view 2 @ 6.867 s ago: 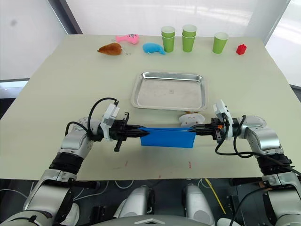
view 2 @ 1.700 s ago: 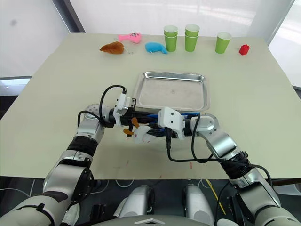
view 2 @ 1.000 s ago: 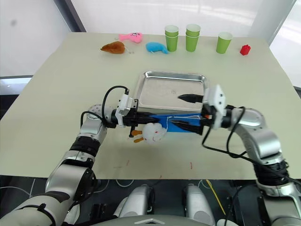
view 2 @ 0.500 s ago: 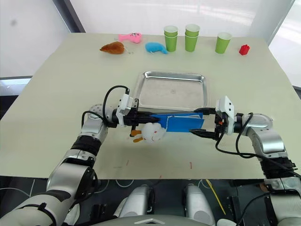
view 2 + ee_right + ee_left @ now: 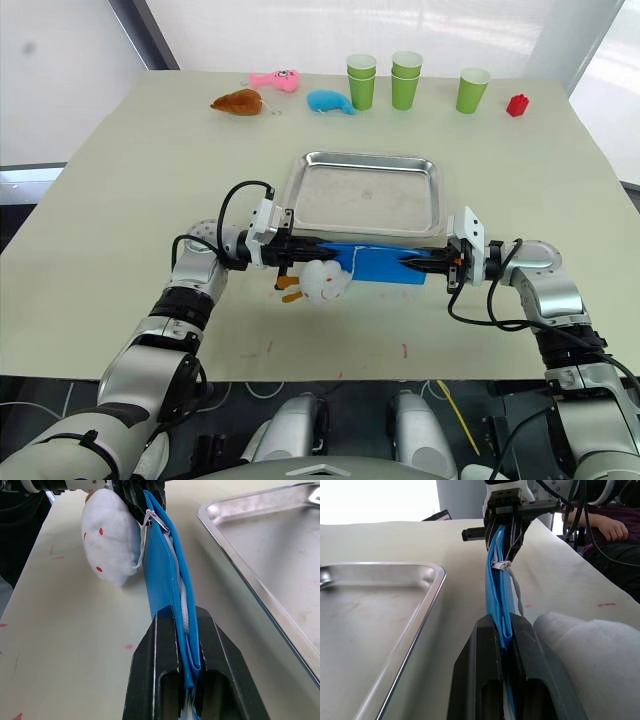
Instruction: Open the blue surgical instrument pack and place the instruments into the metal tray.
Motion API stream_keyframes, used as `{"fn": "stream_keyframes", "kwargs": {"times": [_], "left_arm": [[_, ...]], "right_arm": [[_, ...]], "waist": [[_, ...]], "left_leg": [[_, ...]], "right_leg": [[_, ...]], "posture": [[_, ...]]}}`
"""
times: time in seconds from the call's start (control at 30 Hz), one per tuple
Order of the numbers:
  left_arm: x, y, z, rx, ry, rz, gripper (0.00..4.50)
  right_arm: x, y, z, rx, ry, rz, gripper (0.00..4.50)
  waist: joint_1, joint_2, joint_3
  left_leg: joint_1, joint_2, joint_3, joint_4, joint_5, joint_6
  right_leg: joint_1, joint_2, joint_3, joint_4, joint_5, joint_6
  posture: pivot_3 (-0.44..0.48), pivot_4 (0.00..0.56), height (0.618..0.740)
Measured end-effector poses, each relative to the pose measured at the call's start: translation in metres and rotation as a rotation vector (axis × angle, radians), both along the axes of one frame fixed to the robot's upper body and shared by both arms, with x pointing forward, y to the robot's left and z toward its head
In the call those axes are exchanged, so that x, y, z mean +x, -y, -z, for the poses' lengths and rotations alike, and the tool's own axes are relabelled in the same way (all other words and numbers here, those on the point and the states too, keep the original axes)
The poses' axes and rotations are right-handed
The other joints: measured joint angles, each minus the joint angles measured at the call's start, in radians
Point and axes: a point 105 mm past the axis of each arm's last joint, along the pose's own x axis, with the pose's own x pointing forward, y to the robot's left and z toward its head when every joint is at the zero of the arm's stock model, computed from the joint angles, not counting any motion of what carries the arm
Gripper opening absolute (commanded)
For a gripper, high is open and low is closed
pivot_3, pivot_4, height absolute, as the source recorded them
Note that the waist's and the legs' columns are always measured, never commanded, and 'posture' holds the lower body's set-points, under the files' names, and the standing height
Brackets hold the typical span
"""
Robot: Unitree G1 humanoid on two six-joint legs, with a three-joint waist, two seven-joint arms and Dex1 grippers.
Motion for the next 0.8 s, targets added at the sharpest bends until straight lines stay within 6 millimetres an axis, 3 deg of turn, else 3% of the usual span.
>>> {"fn": "stream_keyframes", "kwargs": {"times": [0.1,0.17,0.2,0.47,0.63,0.73,0.8], "left_arm": [[0.000,-0.001,0.000,-0.004,-0.032,-0.001,0.00],[0.001,-0.001,0.000,-0.003,-0.048,-0.002,0.76],[0.001,-0.001,0.000,-0.002,-0.050,-0.002,0.76],[0.002,-0.018,-0.013,0.015,-0.063,-0.032,4.43],[0.003,-0.025,-0.036,-0.051,-0.001,-0.062,4.43],[-0.013,-0.025,-0.051,-0.110,0.062,-0.040,4.43],[-0.026,-0.024,-0.049,-0.110,0.055,-0.011,4.43]], "right_arm": [[0.000,-0.001,0.000,0.000,0.002,-0.001,0.05],[0.000,-0.001,0.000,0.001,0.002,-0.001,0.00],[0.000,-0.001,0.000,0.001,0.002,-0.001,0.00],[0.000,-0.002,0.000,0.000,0.011,-0.001,0.00],[0.001,-0.003,0.000,0.005,0.018,0.001,0.00],[0.001,-0.004,0.000,0.009,0.020,-0.001,0.00],[0.001,-0.004,0.000,0.009,0.020,0.000,0.00]], "waist": [[-0.001,0.000,0.000],[-0.002,0.000,0.000],[-0.002,0.000,0.000],[-0.003,0.000,0.000],[-0.003,0.000,0.000],[-0.006,0.000,0.000],[-0.005,0.000,0.000]], "left_leg": [[0.000,0.000,0.000,0.000,0.000,0.000],[0.000,0.000,0.000,0.000,0.000,0.000],[0.000,0.000,0.000,0.000,0.000,0.000],[0.001,0.000,0.000,0.000,0.000,0.000],[0.001,0.000,0.000,0.000,0.000,0.000],[0.001,0.001,0.002,-0.001,0.000,0.000],[0.002,0.001,0.002,-0.001,0.000,0.000]], "right_leg": [[0.000,0.000,0.000,0.000,0.000,0.000],[0.000,0.000,0.000,0.000,0.000,0.000],[0.000,0.000,0.000,0.000,0.000,0.000],[0.000,0.000,0.000,0.000,0.000,0.000],[0.000,0.000,0.001,0.000,0.000,0.000],[0.000,0.000,0.003,0.000,0.000,0.000],[0.000,0.000,0.003,0.000,0.000,0.000]], "posture": [[0.000,0.150,0.740],[0.000,0.150,0.740],[0.000,0.150,0.740],[0.000,0.150,0.740],[0.000,0.150,0.740],[0.000,0.150,0.740],[0.000,0.150,0.740]]}}
